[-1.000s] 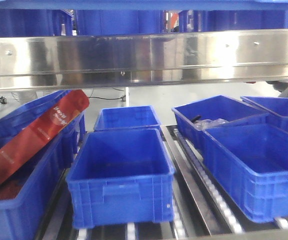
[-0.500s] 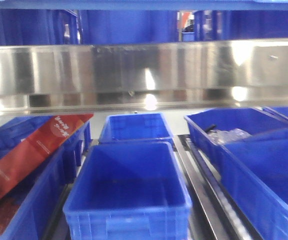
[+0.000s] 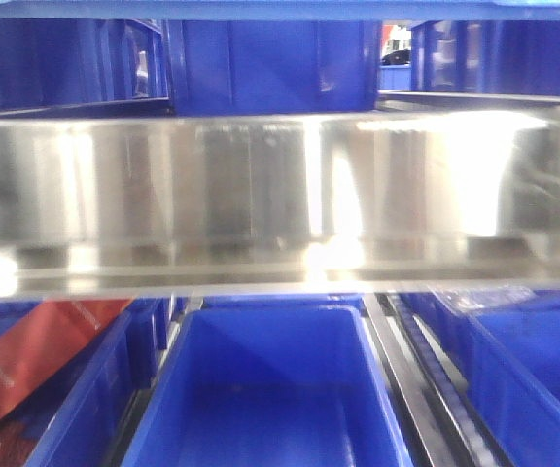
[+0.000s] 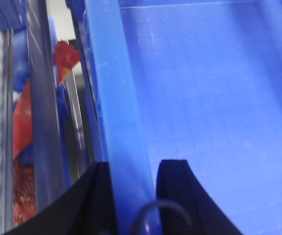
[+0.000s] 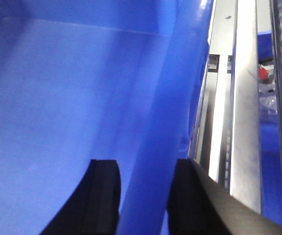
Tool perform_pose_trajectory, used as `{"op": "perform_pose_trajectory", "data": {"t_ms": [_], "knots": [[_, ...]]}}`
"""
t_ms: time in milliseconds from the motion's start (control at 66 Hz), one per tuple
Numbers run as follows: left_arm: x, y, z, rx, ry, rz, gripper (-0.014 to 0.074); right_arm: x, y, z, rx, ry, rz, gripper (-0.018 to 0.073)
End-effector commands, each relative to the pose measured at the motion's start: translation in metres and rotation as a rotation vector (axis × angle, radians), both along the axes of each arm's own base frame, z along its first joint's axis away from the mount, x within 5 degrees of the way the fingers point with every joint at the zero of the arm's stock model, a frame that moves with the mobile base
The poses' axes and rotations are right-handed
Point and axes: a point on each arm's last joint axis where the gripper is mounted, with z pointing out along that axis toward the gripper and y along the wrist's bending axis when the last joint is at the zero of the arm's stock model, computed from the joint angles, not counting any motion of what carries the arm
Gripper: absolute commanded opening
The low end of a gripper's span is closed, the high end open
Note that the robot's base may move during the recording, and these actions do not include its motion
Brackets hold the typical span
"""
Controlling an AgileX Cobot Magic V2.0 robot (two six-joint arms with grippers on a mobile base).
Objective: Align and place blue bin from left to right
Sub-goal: 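Raise the held bin and slide it onto the upper shelf rollers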
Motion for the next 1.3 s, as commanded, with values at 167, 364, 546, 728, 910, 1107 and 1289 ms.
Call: {"op": "perform_pose_trajectory", "data": {"t_ms": [167, 364, 546, 728, 910, 1107, 1289], "knots": [[-0.0102, 0.0022, 0.0197, -0.027, -0.11, -0.021, -0.0111, 0.0, -0.0068, 0.0132, -0.018, -0.113, -0.036, -0.0069], [-0.0102, 0.0022, 0.0197, -0.027, -0.11, -0.021, -0.0111, 0.0, -0.0068, 0.0132, -0.018, -0.113, -0.036, -0.0069], [-0.0102, 0.0022, 0.0197, -0.027, -0.11, -0.021, -0.0111, 0.0, -0.0068, 0.0132, -0.018, -0.113, -0.036, -0.0069], [-0.0102, 0.0022, 0.0197, -0.027, -0.11, -0.021, -0.0111, 0.0, -0.0068, 0.0132, -0.018, -0.113, -0.036, -0.0069], [-0.0102, 0.0022, 0.0197, -0.027, -0.11, -0.021, -0.0111, 0.0, -0.0068, 0.0132, -0.018, -0.113, -0.036, -0.0069], [-0.0102, 0.0022, 0.0197, -0.027, -0.11, -0.021, -0.0111, 0.0, -0.0068, 0.0132, -0.018, -0.113, -0.036, -0.0069], [-0.0102, 0.0022, 0.0197, -0.027, -0.11, -0.021, -0.0111, 0.0, -0.0068, 0.0132, -0.018, -0.113, -0.036, -0.0069]]}}
